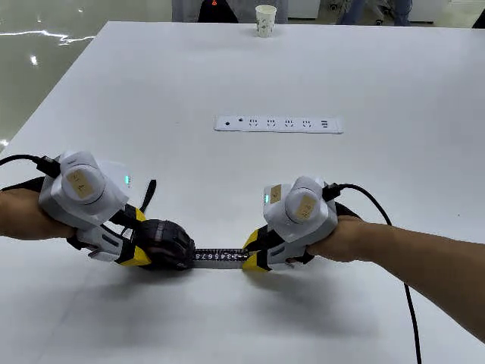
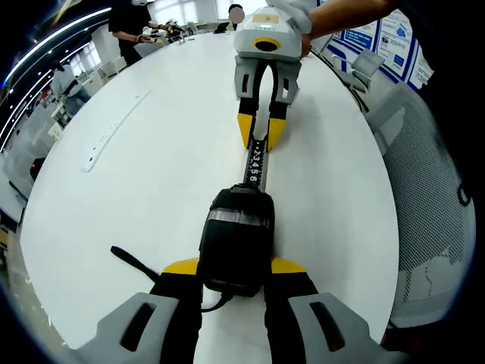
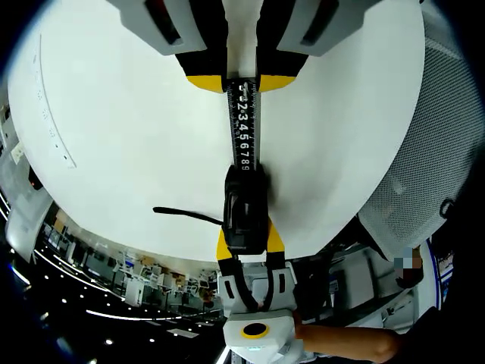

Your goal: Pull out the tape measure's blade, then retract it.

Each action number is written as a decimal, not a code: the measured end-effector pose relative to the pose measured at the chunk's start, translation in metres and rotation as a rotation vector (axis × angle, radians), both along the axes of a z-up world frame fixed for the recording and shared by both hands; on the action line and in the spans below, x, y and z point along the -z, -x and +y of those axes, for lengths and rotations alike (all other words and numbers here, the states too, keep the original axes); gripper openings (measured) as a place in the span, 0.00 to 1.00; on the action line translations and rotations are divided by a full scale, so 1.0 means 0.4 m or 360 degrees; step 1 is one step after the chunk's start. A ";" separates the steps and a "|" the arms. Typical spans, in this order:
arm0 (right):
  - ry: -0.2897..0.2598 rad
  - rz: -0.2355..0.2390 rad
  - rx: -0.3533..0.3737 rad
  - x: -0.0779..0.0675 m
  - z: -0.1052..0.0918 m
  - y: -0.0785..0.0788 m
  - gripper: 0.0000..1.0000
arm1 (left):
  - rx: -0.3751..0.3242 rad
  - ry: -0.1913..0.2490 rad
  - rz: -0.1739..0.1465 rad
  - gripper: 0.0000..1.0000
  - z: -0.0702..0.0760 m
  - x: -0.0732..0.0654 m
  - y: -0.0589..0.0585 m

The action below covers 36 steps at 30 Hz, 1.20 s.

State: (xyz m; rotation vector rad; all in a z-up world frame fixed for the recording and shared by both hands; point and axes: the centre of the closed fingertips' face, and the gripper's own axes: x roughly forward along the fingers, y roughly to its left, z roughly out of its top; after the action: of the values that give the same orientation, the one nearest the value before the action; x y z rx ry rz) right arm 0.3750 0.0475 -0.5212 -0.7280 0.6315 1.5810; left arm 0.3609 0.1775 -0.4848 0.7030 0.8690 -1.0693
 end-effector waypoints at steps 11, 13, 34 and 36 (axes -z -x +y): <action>0.0014 0.0009 0.0036 0.001 -0.048 -0.010 0.10 | -0.0004 -0.0007 0.0000 0.25 -0.001 0.001 -0.001; 0.0017 0.0011 0.0041 0.000 -0.059 -0.010 0.10 | -0.0005 -0.0007 0.0000 0.25 -0.002 0.001 -0.001; 0.0047 0.0024 0.0081 -0.002 -0.141 -0.016 0.10 | -0.0010 -0.0015 0.0006 0.26 -0.005 0.002 -0.001; 0.0050 0.0027 0.0083 -0.002 -0.147 -0.017 0.10 | -0.0011 -0.0015 0.0006 0.26 -0.005 0.001 -0.001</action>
State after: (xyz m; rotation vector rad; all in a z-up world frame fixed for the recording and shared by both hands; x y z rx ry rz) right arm 0.3817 -0.0112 -0.5204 -0.7166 0.6843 1.5338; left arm 0.3612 0.1755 -0.4852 0.7056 0.8794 -1.0615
